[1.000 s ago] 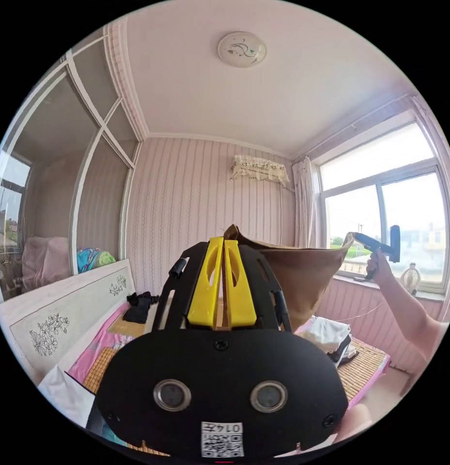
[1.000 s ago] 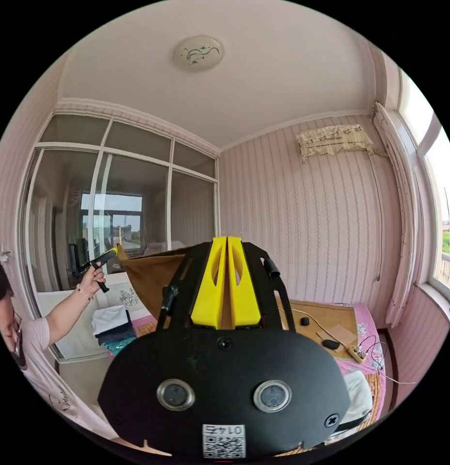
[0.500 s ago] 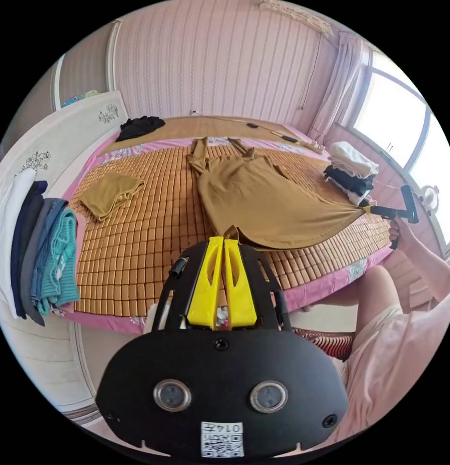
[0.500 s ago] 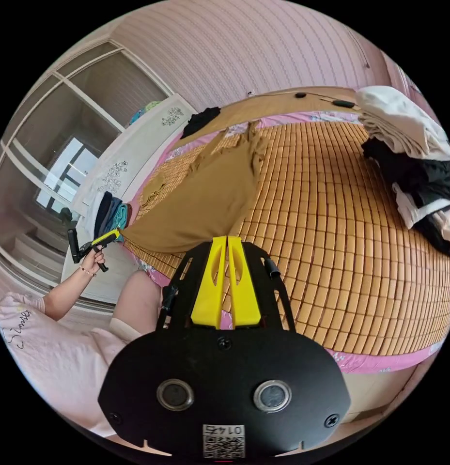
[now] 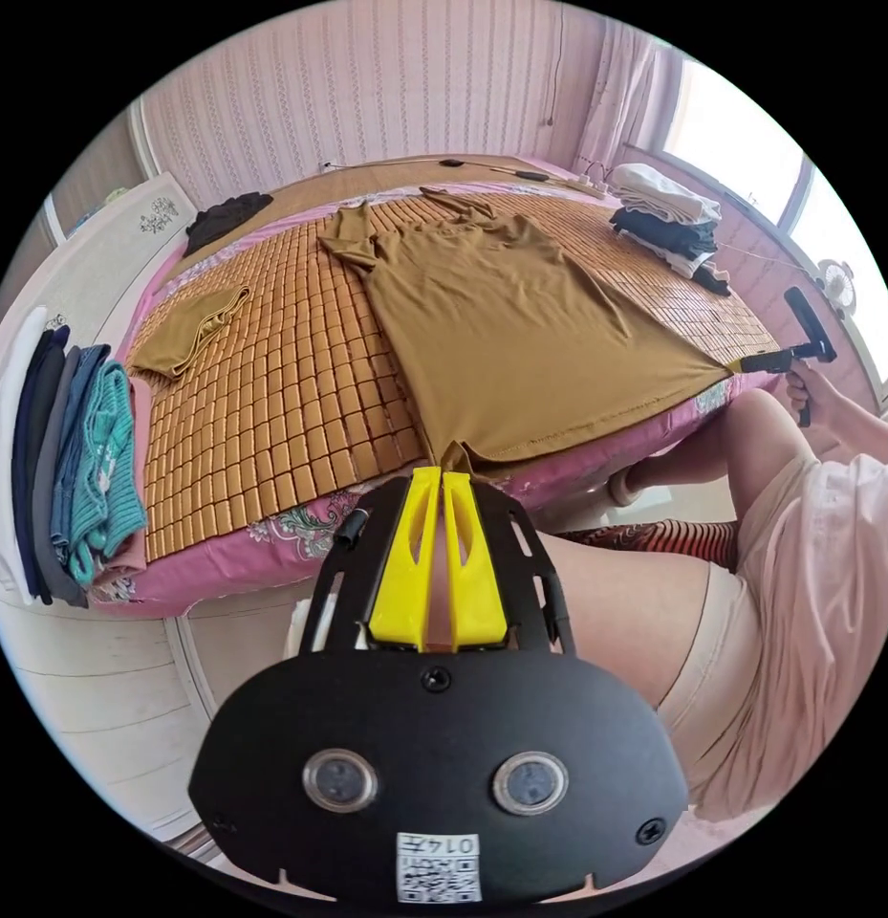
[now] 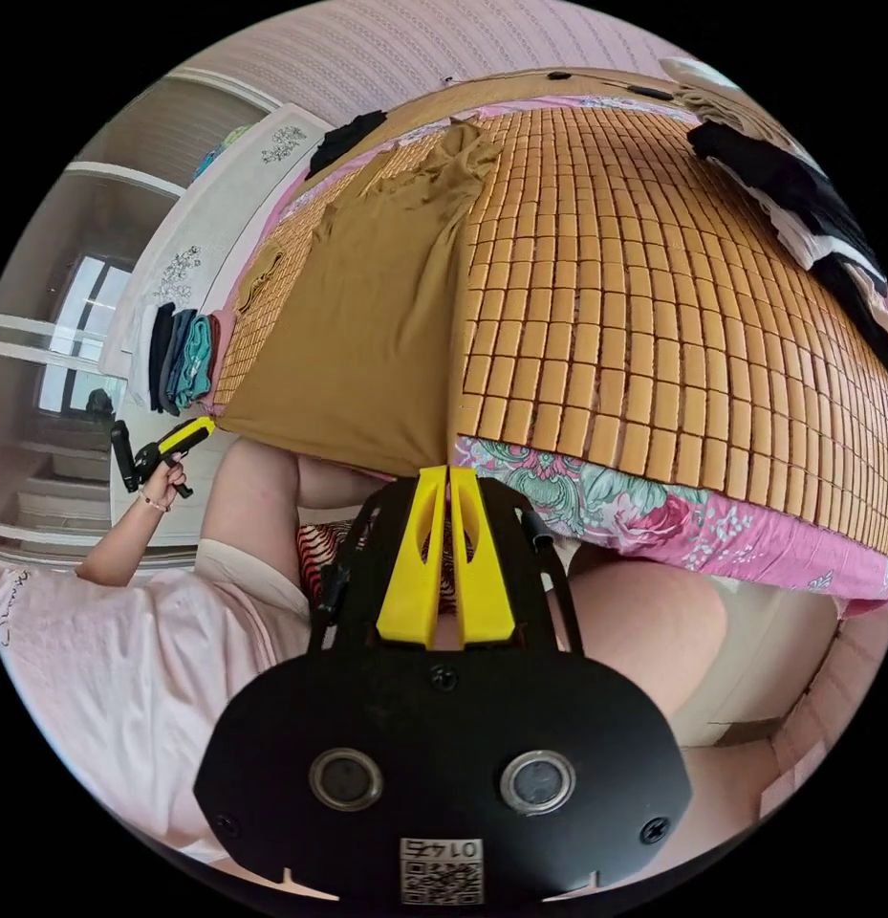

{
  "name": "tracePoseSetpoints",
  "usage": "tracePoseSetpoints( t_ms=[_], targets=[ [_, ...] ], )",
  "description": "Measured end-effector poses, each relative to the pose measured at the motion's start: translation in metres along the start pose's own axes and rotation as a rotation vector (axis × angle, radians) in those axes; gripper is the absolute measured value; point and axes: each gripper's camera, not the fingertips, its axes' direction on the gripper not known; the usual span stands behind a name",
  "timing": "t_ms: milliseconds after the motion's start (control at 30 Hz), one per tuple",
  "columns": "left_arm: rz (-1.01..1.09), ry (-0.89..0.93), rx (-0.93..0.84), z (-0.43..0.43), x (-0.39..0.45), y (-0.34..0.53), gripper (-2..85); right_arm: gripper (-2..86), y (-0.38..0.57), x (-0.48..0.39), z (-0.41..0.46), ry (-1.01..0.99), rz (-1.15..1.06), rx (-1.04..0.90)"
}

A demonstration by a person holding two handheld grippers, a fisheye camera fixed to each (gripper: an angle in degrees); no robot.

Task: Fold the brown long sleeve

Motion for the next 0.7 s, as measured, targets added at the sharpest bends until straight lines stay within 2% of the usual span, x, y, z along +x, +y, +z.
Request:
tracePoseSetpoints(
  t_ms=[200,333,500,567,700],
  targets=[
    [-0.093,0.072,-0.069,0.028,-0.023,-0.003,0.0,1.0,-0.007,-0.006,0.027,0.037,-0.024,-0.143],
    [-0.097,0.08,-0.016,0.024,-0.04,-0.032,0.3,5.4,-0.038,0.002,0.016,0.109,-0.069,-0.151],
    [0.035,0.11,0.133,0.046,-0.042,-0.153,0.3,6.7,-0.156,0.008,-0.028,0.231,-0.222,0.039],
    [0.089,0.162,0.215,0.083,-0.037,-0.232,0.6,7.0,-0.243,0.01,-0.037,0.237,-0.272,0.116],
    [0.103,0.247,0.247,0.157,-0.028,-0.346,1.2,7.7,-0.37,0.014,-0.026,0.24,-0.273,0.201]
  ],
)
